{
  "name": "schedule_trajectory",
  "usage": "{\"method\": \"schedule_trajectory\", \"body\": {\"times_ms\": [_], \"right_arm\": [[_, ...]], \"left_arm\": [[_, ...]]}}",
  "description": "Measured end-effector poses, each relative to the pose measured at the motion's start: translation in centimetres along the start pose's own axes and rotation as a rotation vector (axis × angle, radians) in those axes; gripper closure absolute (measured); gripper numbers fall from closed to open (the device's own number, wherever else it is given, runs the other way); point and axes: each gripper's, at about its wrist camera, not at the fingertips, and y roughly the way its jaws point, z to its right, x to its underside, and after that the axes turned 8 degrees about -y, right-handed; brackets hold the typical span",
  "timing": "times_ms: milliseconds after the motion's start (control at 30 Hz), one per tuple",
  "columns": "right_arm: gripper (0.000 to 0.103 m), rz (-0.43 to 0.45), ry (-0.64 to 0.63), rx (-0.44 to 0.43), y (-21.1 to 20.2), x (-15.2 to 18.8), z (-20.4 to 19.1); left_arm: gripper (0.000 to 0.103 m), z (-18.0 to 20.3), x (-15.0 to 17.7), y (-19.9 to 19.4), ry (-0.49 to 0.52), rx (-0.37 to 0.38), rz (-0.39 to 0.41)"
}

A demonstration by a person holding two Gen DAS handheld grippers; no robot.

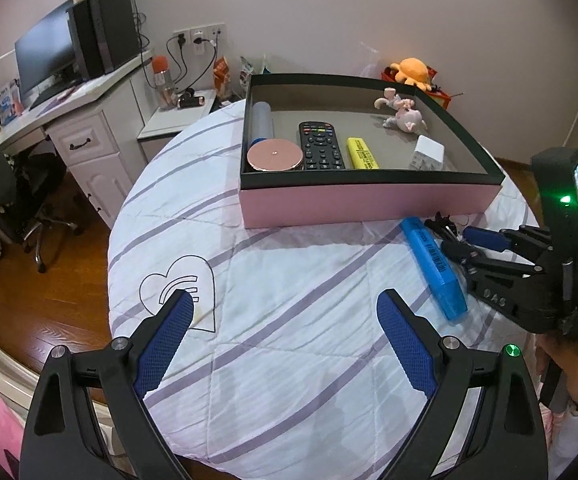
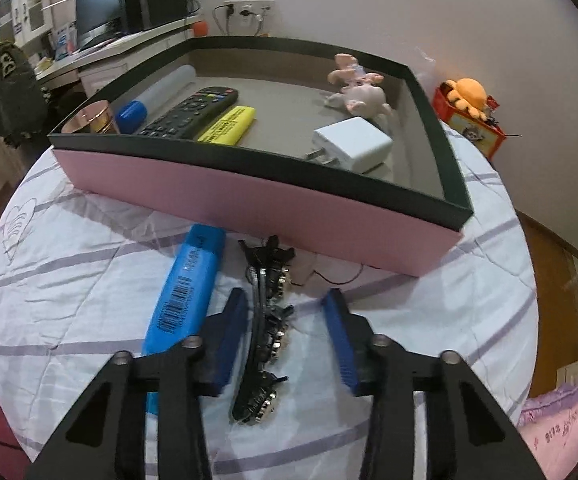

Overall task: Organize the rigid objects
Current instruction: 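Withdraw the left gripper from the box while the right gripper grasps the black hair clip, then lift the hair clip with the right gripper and carry it over the box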

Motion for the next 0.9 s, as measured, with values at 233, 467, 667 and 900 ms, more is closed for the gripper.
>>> {"method": "schedule_trajectory", "body": {"times_ms": [233,467,667,900], "right_arm": [[0.084,0.012,0.022,-0.051,-0.7,0.6,0.5],[0.084,0.04,0.027,-0.118,-3.3,0.7,0.7],[0.084,0.112,0.017,-0.142,-6.6,-0.8,1.2],[0.084,0.175,0.063,-0.1,-6.9,-5.1,3.7]], "left_arm": [[0.008,-0.4,0.2,0.0,-0.01,0.008,-0.003],[0.008,-0.2,0.3,0.0,-0.005,0.02,-0.004],[0.008,0.0,0.1,0.0,-0.001,0.029,-0.001],[0.008,-0.2,-0.3,0.3,0.0,0.035,-0.002]]}}
